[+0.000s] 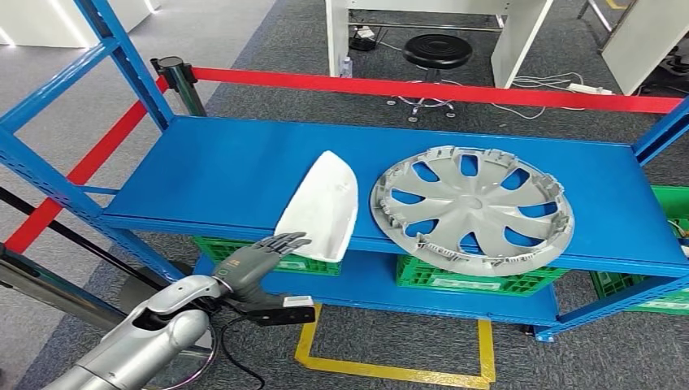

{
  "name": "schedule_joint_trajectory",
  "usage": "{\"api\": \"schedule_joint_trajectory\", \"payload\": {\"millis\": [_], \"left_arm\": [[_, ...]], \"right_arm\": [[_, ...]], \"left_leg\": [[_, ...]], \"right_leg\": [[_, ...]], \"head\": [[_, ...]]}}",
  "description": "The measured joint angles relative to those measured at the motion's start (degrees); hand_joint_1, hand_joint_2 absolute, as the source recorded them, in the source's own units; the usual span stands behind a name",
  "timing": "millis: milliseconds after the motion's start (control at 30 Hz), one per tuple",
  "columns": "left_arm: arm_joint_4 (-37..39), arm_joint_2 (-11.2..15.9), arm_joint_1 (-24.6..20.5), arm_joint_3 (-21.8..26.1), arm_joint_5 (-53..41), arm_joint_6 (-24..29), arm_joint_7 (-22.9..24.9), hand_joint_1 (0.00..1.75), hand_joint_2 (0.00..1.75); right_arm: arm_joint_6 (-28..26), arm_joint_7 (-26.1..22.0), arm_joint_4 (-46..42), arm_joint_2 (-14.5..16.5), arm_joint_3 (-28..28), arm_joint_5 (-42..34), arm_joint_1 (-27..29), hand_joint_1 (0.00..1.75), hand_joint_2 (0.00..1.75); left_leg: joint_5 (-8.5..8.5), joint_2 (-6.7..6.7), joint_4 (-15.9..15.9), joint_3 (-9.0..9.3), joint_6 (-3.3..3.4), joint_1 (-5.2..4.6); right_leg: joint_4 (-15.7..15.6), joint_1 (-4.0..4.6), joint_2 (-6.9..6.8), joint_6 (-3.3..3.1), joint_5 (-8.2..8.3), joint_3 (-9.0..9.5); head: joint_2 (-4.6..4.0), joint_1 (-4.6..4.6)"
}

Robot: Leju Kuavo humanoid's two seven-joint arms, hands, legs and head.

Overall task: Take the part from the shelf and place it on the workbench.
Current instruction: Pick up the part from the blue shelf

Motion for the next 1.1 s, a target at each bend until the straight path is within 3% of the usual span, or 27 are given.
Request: {"api": "schedule_joint_trajectory", "payload": {"millis": [600, 633, 767, 1100], "left_arm": [[2.1, -0.3, 0.2, 0.6, -1.1, 1.1, -0.1, 0.00, 1.75], [2.2, -0.4, 0.2, 0.7, -1.5, 1.4, -0.1, 0.06, 1.75], [2.6, -0.6, 0.3, 1.6, -3.1, 2.9, 0.3, 1.70, 1.75], [0.6, -1.2, 1.2, 5.3, -4.7, 7.6, 3.2, 1.75, 1.75]], "right_arm": [[-0.1, 0.0, 0.1, 0.0, 0.0, 0.3, 0.0, 0.00, 0.00], [-0.2, 0.0, 0.1, 0.0, 0.0, 0.4, 0.1, 0.00, 0.00], [-0.5, 0.0, 0.1, 0.0, 0.0, 0.4, 0.2, 0.00, 0.00], [-0.8, 1.2, 0.1, 0.0, 1.8, -4.5, 1.7, 0.00, 0.00]], "left_leg": [[0.00, 0.00, 0.0, -0.01, 0.00, 0.00], [0.00, 0.00, 0.0, -0.01, 0.00, 0.00], [0.00, 0.00, 0.0, 0.00, 0.00, 0.00], [0.00, 0.00, 0.0, 0.00, 0.00, 0.00]], "right_leg": [[0.0, 0.00, 0.00, 0.00, 0.00, 0.00], [0.0, 0.00, 0.00, 0.00, 0.00, 0.00], [0.0, 0.00, 0.00, 0.00, 0.00, 0.00], [0.0, 0.00, 0.00, 0.00, 0.00, 0.01]], "head": [[0.00, 0.01], [0.00, 0.01], [0.00, 0.00], [0.00, 0.01]]}}
